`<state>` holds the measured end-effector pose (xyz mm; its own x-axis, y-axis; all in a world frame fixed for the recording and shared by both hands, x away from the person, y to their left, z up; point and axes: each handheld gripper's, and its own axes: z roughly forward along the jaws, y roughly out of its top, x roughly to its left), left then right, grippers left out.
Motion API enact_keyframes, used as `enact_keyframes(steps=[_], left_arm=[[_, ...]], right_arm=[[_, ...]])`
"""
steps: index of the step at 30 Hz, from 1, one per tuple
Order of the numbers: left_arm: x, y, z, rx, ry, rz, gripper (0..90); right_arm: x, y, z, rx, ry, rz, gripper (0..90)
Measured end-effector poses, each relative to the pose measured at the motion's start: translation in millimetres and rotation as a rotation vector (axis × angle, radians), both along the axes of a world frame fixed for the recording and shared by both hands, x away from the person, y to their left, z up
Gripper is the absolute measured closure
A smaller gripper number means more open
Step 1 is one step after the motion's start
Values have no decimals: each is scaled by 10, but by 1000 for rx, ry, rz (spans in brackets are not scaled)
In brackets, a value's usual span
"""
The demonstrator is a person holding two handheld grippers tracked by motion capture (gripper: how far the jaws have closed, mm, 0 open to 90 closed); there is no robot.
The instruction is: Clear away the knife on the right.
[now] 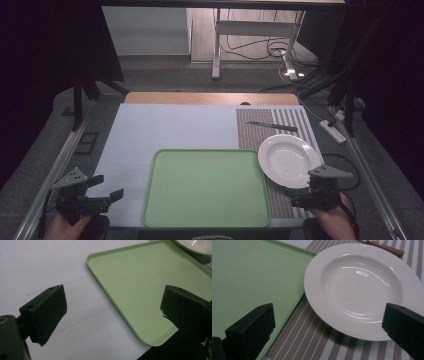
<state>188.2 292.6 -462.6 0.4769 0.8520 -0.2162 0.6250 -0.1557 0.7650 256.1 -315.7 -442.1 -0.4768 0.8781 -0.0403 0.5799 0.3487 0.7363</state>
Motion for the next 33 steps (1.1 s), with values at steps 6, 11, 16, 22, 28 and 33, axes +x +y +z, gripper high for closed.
enact_keyframes(steps=[6,11,16,22,28,33], left_arm=[[-7,-15,3,19,-5,0,66],[-5,-4,0,10,0,14,67],[-8,-18,3,24,-3,12,68],[-12,-26,5,31,-6,11,67],[-12,-24,5,28,-6,12,67],[-12,-25,5,29,-6,13,67]], right_arm=[[-5,-9,7,12,-2,3,0],[14,10,-4,-2,20,17,0],[17,29,-9,-15,25,31,0],[33,45,-15,-19,51,59,0],[51,69,-18,-35,68,72,0],[148,89,1,10,52,73,1]])
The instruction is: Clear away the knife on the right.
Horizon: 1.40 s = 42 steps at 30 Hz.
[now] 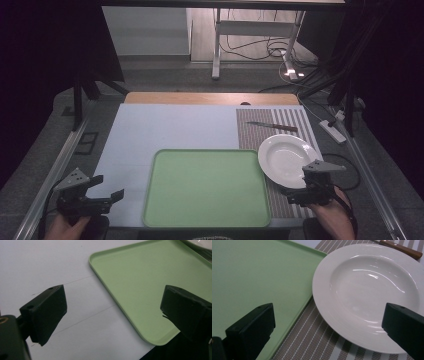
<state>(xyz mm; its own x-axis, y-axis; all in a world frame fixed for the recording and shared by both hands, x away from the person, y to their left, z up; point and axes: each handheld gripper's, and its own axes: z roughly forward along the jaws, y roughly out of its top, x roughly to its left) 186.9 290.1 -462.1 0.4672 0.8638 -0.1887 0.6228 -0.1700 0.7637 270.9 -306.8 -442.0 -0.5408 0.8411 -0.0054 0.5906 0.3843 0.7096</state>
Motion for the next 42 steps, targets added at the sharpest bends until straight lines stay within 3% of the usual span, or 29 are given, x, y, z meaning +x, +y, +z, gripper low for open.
enact_keyframes(steps=[2,5,10,13,15,22,27,42], left_arm=[[1,0,0,0,1,0,67],[2,0,-1,0,1,0,67],[1,-3,0,3,0,-2,68],[2,-3,0,3,0,-1,68],[2,-2,0,3,1,-1,68],[3,-3,0,3,0,0,68],[2,-4,0,4,-1,0,68],[6,-3,0,4,0,-1,68]], right_arm=[[40,3,-2,3,14,11,2],[82,2,-11,10,-13,10,1],[162,-6,-19,24,-17,7,2],[225,-19,-44,82,21,6,2],[246,-22,-54,94,25,7,2],[450,3,-74,41,9,-10,1],[586,16,-102,15,53,-27,2],[926,79,-187,-41,96,-49,0]])
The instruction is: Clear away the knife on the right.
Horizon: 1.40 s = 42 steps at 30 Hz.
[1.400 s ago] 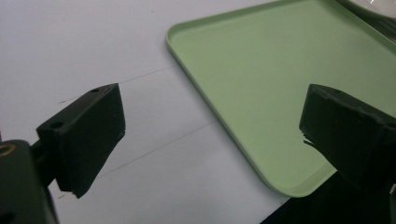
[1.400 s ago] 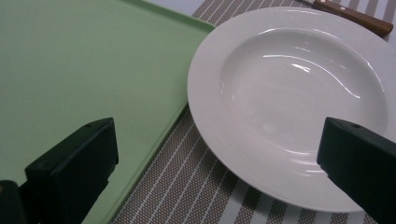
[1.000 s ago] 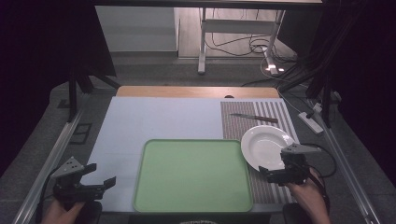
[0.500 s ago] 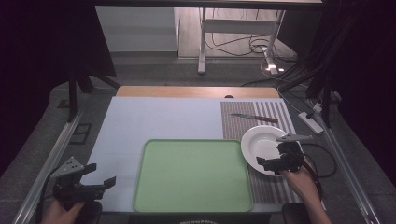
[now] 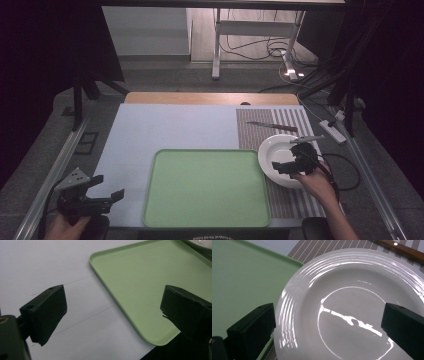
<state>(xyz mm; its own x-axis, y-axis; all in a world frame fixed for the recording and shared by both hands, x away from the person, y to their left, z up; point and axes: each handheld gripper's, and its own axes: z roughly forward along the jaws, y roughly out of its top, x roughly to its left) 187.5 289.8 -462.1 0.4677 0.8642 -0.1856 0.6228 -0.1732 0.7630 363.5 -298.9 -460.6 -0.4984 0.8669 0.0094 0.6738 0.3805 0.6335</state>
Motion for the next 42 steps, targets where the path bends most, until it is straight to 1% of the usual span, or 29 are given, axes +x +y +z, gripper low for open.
enact_keyframes(steps=[2,5,9,16,27,34,40,42], left_arm=[[0,1,0,0,-1,0,67],[0,0,0,1,-1,-1,68],[0,0,0,0,-1,-1,67],[3,-9,0,7,0,-2,68],[2,-3,0,3,-2,-3,68],[2,0,-1,0,-2,-3,68],[1,4,-1,-3,-3,-1,68],[1,7,-1,-4,-2,0,68]], right_arm=[[51,6,2,5,0,-5,0],[128,13,1,-10,-9,-16,0],[230,13,-12,-23,-7,-26,0],[376,30,-17,-29,-9,-35,0],[661,93,-7,-29,-12,-49,0],[875,119,-6,-24,-8,-75,0],[1047,134,-19,-44,-13,-83,0],[1100,133,-27,-58,-11,-85,0]])
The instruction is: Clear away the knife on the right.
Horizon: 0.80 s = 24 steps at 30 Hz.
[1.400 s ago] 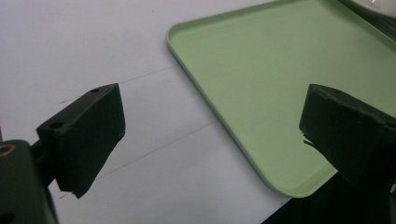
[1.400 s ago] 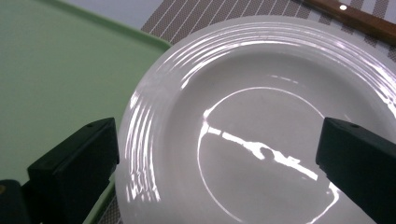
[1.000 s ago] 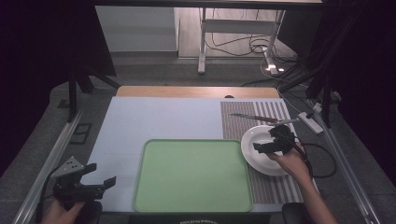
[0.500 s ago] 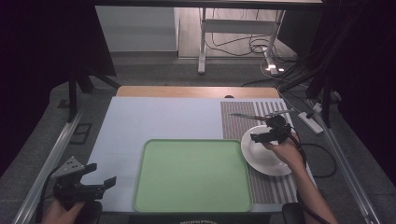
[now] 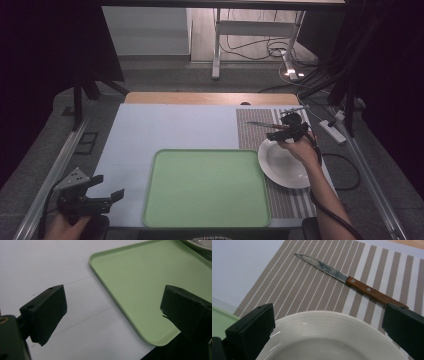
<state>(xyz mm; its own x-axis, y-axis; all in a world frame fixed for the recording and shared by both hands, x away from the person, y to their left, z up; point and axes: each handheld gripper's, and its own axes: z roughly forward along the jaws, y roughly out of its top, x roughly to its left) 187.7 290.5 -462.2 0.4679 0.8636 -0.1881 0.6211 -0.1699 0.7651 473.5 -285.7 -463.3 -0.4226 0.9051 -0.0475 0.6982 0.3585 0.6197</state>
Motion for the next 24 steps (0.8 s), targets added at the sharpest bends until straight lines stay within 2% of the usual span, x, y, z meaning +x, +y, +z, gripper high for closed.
enact_keyframes(steps=[3,7,10,13,16,19,21,24], left_arm=[[0,0,0,-1,0,0,68],[1,2,0,-2,0,0,68],[1,4,-1,-4,0,1,68],[2,2,-1,-2,1,0,68],[3,3,-2,-3,1,0,68],[4,4,-2,-6,2,1,68],[4,4,-2,-7,2,2,68],[5,3,-3,-5,2,1,68]], right_arm=[[76,-5,-15,-9,-1,-2,2],[169,-11,-17,-13,-5,4,101],[232,-18,-23,-20,-5,17,269],[299,-37,-33,-3,26,31,467],[378,-60,-56,2,53,33,619],[462,-97,-82,-22,85,6,773],[509,-126,-108,-7,96,6,871],[579,-159,-148,-16,111,-21,898]])
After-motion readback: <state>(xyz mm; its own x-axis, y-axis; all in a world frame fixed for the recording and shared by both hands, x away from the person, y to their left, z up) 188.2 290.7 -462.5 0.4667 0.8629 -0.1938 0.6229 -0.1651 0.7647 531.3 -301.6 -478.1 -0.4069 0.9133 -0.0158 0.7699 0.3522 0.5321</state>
